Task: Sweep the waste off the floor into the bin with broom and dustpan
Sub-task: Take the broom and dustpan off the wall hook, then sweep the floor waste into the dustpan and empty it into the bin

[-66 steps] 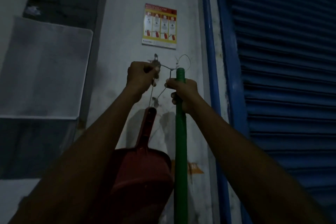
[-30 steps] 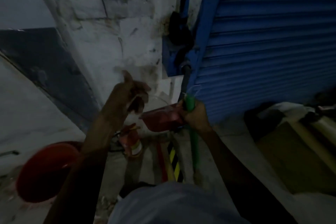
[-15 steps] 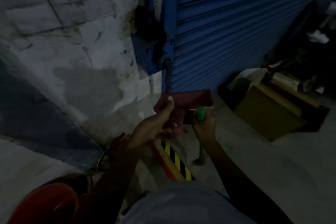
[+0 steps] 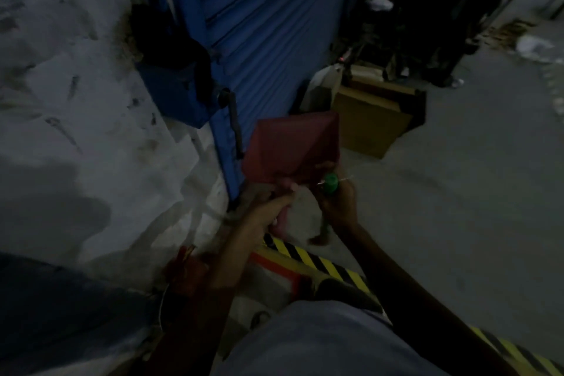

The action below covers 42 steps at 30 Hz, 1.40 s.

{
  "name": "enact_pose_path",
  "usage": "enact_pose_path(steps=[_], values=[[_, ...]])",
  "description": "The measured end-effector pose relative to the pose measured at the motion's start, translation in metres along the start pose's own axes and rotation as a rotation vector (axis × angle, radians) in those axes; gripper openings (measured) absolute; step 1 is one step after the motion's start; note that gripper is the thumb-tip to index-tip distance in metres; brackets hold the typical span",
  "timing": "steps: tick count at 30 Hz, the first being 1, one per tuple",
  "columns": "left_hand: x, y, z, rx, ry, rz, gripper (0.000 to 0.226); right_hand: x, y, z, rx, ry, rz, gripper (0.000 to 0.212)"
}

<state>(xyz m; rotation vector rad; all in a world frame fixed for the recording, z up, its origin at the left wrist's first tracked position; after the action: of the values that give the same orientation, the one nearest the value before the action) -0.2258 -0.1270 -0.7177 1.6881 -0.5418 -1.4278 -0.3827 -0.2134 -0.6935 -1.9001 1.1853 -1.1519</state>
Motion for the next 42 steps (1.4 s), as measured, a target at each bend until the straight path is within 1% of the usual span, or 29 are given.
enact_pose_path(steps=[1, 3, 4, 6, 8, 10, 12, 14, 16, 17, 18, 20, 21, 23, 24, 25, 27, 28, 29, 30, 31, 32, 33, 34, 35, 36, 38, 39, 42], values=[[-0.001, -0.003, 0.001, -0.061, -0.029, 0.010, 0.011, -0.005, 0.001, -0.011, -0.050, 0.017, -0.006, 0.028], [-0.001, -0.009, 0.006, -0.142, -0.072, 0.046, 0.011, -0.015, 0.013, -0.034, -0.232, 0.066, 0.057, 0.030], [-0.001, -0.011, 0.007, -0.150, -0.074, 0.084, 0.011, -0.019, 0.023, -0.043, -0.325, 0.076, 0.146, 0.035], [-0.004, -0.016, 0.006, -0.156, -0.050, 0.147, 0.011, -0.028, 0.048, -0.059, -0.479, 0.031, 0.414, 0.046], [0.001, -0.030, 0.004, -0.119, -0.021, 0.155, 0.012, -0.036, 0.062, -0.070, -0.515, -0.027, 0.626, 0.049], [0.008, -0.044, 0.003, -0.061, -0.007, 0.128, 0.024, -0.039, 0.069, -0.081, -0.344, 0.014, 0.744, 0.044], [0.013, -0.056, 0.006, -0.023, -0.015, 0.090, 0.033, -0.043, 0.072, -0.096, -0.091, 0.119, 0.882, 0.036], [0.020, -0.067, 0.014, 0.002, -0.025, 0.069, 0.035, -0.046, 0.075, -0.121, 0.116, 0.190, 0.970, 0.037], [0.024, -0.074, 0.024, 0.011, -0.038, 0.062, 0.032, -0.047, 0.068, -0.154, 0.292, 0.232, 0.993, 0.029], [0.026, -0.075, 0.031, 0.025, -0.049, 0.057, 0.033, -0.048, 0.061, -0.174, 0.404, 0.289, 0.974, 0.017], [0.028, -0.077, 0.041, 0.041, -0.063, 0.052, 0.035, -0.053, 0.052, -0.195, 0.540, 0.373, 0.941, 0.012], [0.029, -0.078, 0.057, 0.068, -0.080, 0.049, 0.040, -0.069, 0.036, -0.230, 0.901, 0.559, 0.858, 0.030], [0.027, -0.078, 0.067, 0.079, -0.088, 0.055, 0.041, -0.079, 0.026, -0.244, 1.088, 0.592, 0.776, 0.032], [0.023, -0.079, 0.085, 0.088, -0.088, 0.069, 0.040, -0.102, 0.010, -0.262, 1.335, 0.541, 0.596, 0.028], [0.022, -0.081, 0.093, 0.097, -0.087, 0.073, 0.040, -0.118, 0.000, -0.267, 1.380, 0.497, 0.561, 0.026], [0.020, -0.083, 0.099, 0.103, -0.079, 0.072, 0.038, -0.133, -0.004, -0.269, 1.398, 0.474, 0.553, 0.032], [0.017, -0.089, 0.113, 0.103, -0.071, 0.057, 0.035, -0.164, -0.008, -0.271, 1.348, 0.411, 0.570, 0.052], [0.014, -0.093, 0.120, 0.094, -0.072, 0.051, 0.032, -0.177, 0.000, -0.271, 1.263, 0.390, 0.613, 0.051], [0.009, -0.096, 0.126, 0.080, -0.075, 0.049, 0.030, -0.190, 0.016, -0.267, 1.163, 0.359, 0.699, 0.046], [0.005, -0.098, 0.132, 0.065, -0.073, 0.051, 0.029, -0.198, 0.036, -0.262, 1.060, 0.337, 0.809, 0.054], [-0.001, -0.100, 0.138, 0.060, -0.071, 0.054, 0.029, -0.207, 0.057, -0.255, 0.966, 0.286, 0.946, 0.069], [-0.006, -0.103, 0.144, 0.061, -0.073, 0.054, 0.030, -0.213, 0.077, -0.249, 0.904, 0.221, 1.050, 0.072], [-0.010, -0.106, 0.148, 0.066, -0.078, 0.053, 0.031, -0.213, 0.089, -0.244, 0.842, 0.155, 1.081, 0.063], [-0.014, -0.110, 0.152, 0.078, -0.088, 0.051, 0.031, -0.212, 0.100, -0.240, 0.740, 0.112, 1.092, 0.049], [-0.019, -0.113, 0.154, 0.089, -0.099, 0.049, 0.030, -0.212, 0.109, -0.239, 0.619, 0.083, 1.082, 0.039], [-0.022, -0.117, 0.157, 0.098, -0.111, 0.051, 0.029, -0.215, 0.117, -0.238, 0.504, 0.058, 1.054, 0.035], [-0.029, -0.124, 0.160, 0.113, -0.114, 0.061, 0.027, -0.232, 0.124, -0.240, 0.356, 0.037, 0.986, 0.036], [-0.034, -0.126, 0.161, 0.113, -0.111, 0.068, 0.026, -0.245, 0.123, -0.241, 0.333, 0.051, 0.959, 0.038], [-0.044, -0.136, 0.163, 0.105, -0.101, 0.067, 0.026, -0.277, 0.111, -0.260, 0.294, 0.188, 0.802, 0.037]])
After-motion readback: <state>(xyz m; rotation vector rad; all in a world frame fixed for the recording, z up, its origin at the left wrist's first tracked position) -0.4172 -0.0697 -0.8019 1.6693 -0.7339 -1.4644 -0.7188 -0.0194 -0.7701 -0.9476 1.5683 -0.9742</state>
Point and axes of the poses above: each hand's wrist, its own x-axis towards the middle knuckle, its own z-axis out of the palm, y = z × x, the point moved 6 cm from there along x, towards the middle knuckle, and after that the axes turned 1 degree about y, right-handed, at the moved point
